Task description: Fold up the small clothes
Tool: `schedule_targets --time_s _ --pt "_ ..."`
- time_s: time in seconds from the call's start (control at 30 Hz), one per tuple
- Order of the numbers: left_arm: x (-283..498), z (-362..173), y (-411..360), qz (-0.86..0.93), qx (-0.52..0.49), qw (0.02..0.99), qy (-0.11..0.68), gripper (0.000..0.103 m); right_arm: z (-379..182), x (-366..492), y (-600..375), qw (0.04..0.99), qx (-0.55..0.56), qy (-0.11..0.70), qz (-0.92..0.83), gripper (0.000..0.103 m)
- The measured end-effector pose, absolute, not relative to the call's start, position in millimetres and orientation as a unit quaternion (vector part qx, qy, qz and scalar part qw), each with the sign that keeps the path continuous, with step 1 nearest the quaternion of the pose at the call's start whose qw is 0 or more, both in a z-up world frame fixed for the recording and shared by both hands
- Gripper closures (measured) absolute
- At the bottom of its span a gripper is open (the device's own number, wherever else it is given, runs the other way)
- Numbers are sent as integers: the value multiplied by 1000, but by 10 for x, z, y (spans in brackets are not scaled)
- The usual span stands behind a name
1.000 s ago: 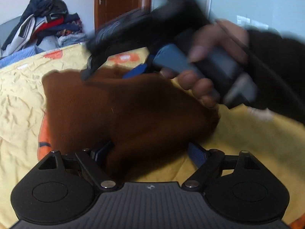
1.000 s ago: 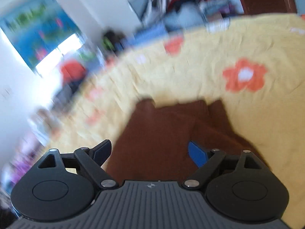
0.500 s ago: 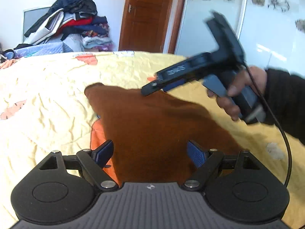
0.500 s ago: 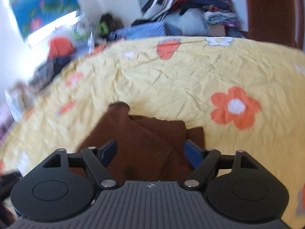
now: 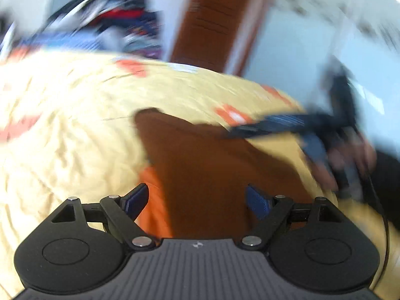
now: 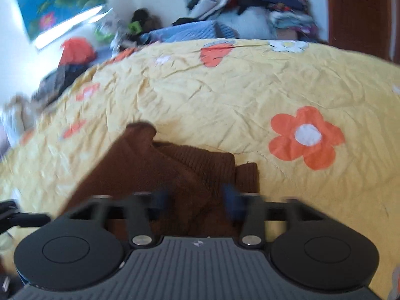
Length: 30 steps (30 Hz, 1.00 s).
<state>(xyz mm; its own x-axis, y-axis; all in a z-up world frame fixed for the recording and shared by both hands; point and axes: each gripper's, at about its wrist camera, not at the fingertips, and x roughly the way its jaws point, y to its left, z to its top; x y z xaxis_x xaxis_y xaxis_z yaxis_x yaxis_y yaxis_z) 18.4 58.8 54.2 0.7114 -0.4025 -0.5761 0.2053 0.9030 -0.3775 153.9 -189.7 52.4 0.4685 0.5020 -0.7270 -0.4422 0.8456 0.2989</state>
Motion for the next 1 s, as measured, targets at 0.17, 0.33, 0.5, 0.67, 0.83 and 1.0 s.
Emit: schedule_targets --time_s 0.17,0.33,0.5,0.67,0.83,1.0 --pt "1006 290 873 -123 -261 865 411 20 534 1726 -2183 866 89 435 228 25" --pt "1672 348 526 -136 -167 877 430 68 325 1823 -1990 848 74 463 248 58" --pt "1714 495 -5 -173 12 919 353 90 376 1738 -2065 868 80 433 232 85" --pt "1675 183 -231 -123 127 929 325 90 180 1658 -2224 874 121 418 217 87" --pt "1386 459 214 -85 47 948 304 48 233 1644 -2423 860 184 427 210 46" --pt "643 530 825 -58 -81 946 310 12 476 1066 -2715 866 207 403 211 22"
